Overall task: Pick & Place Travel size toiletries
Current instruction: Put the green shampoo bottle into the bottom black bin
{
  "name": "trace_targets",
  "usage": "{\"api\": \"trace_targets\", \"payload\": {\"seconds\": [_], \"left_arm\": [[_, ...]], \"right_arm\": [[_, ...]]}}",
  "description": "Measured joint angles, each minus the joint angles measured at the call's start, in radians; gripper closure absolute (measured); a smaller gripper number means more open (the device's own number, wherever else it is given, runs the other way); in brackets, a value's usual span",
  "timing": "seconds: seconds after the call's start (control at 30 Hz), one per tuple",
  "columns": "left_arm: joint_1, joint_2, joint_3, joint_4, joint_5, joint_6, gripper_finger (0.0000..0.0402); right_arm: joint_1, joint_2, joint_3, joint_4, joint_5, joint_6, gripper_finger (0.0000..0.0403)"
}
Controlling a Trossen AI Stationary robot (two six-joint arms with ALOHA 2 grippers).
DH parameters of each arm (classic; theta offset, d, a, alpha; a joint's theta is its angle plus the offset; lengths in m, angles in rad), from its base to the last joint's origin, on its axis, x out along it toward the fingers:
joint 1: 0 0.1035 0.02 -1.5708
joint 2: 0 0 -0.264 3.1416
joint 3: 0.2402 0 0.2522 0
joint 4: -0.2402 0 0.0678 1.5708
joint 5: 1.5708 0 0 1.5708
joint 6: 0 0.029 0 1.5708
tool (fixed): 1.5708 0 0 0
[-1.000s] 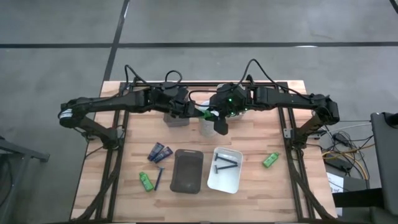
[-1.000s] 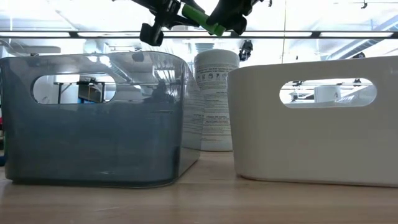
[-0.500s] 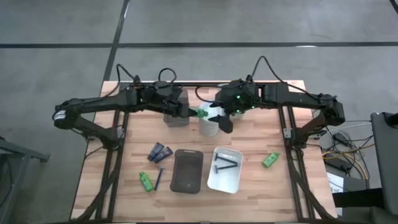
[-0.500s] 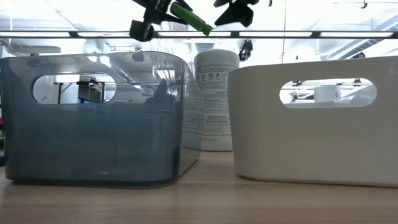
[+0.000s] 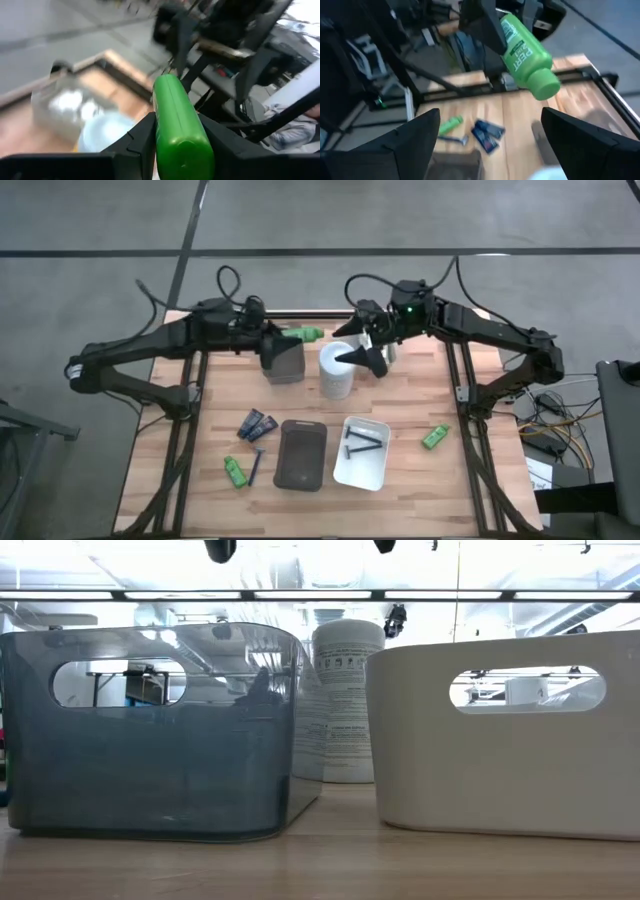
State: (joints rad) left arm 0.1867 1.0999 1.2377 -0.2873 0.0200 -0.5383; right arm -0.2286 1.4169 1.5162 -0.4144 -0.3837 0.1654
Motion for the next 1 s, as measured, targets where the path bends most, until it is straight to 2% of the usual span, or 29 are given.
{"api": "trace_targets", "payload": {"seconds": [0.2,0.43,0.63,0.83,1.0], "left_arm": [[-0.001,-0.017,0.0,0.119,0.004,0.143,0.0273],[-0.031,0.009,-0.015,0.273,0.07,0.204,0.0273],[-0.051,0.023,-0.018,0.296,0.069,0.232,0.0273],[-0.053,0.023,-0.055,0.314,0.069,0.231,0.0273],[-0.052,0.022,-0.099,0.44,0.068,0.23,0.0273]], "right_arm": [[-0.006,0.023,0.0,0.152,-0.02,0.056,0.0075],[-0.014,0.059,0.0,0.292,-0.019,0.151,0.0068],[-0.022,0.08,-0.001,0.335,-0.049,0.184,0.0069],[-0.021,0.081,-0.001,0.375,-0.067,0.21,0.0104],[-0.021,0.082,0.0,0.374,-0.068,0.224,0.0144]]}}
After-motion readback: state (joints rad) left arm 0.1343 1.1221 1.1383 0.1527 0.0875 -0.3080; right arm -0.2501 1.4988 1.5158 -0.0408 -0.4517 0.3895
